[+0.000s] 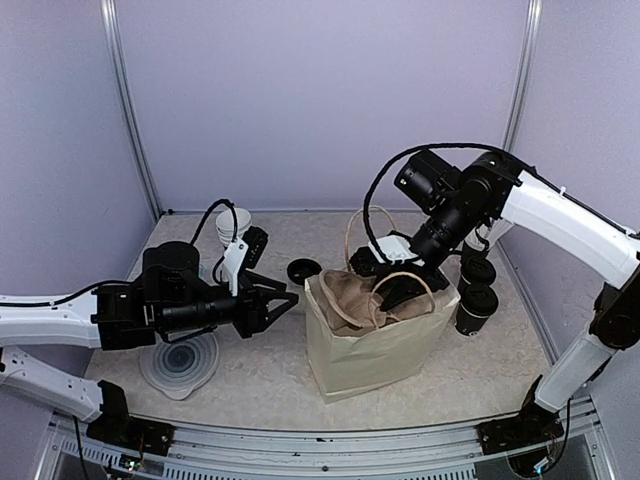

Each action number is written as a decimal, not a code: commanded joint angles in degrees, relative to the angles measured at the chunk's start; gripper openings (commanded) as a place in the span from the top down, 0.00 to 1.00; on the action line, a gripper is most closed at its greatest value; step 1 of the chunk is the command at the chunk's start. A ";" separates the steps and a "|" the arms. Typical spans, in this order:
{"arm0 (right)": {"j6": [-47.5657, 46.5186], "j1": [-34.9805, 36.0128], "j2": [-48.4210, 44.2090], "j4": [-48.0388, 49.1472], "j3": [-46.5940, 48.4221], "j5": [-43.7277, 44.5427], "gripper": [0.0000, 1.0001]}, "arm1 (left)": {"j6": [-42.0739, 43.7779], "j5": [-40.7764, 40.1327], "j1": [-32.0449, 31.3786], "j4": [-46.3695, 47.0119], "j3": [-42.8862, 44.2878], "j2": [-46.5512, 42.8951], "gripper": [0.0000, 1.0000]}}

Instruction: Pack the takeout coffee

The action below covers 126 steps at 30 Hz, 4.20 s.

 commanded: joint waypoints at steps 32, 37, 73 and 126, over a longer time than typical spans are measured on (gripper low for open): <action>4.19 3.84 8.45 1.83 -4.46 21.12 0.73 | 5.91 6.78 10.74 2.85 3.13 1.33 0.55; 4.44 4.22 8.71 1.60 -4.25 21.00 0.69 | 5.72 6.59 11.17 2.86 2.61 0.15 0.55; 2.65 0.55 -3.87 0.52 8.91 3.14 0.42 | 11.68 17.22 9.68 -12.71 41.98 29.51 0.47; 5.22 -36.59 -14.20 1.25 -19.07 16.05 0.30 | 15.32 16.40 13.61 -27.77 56.58 36.82 0.96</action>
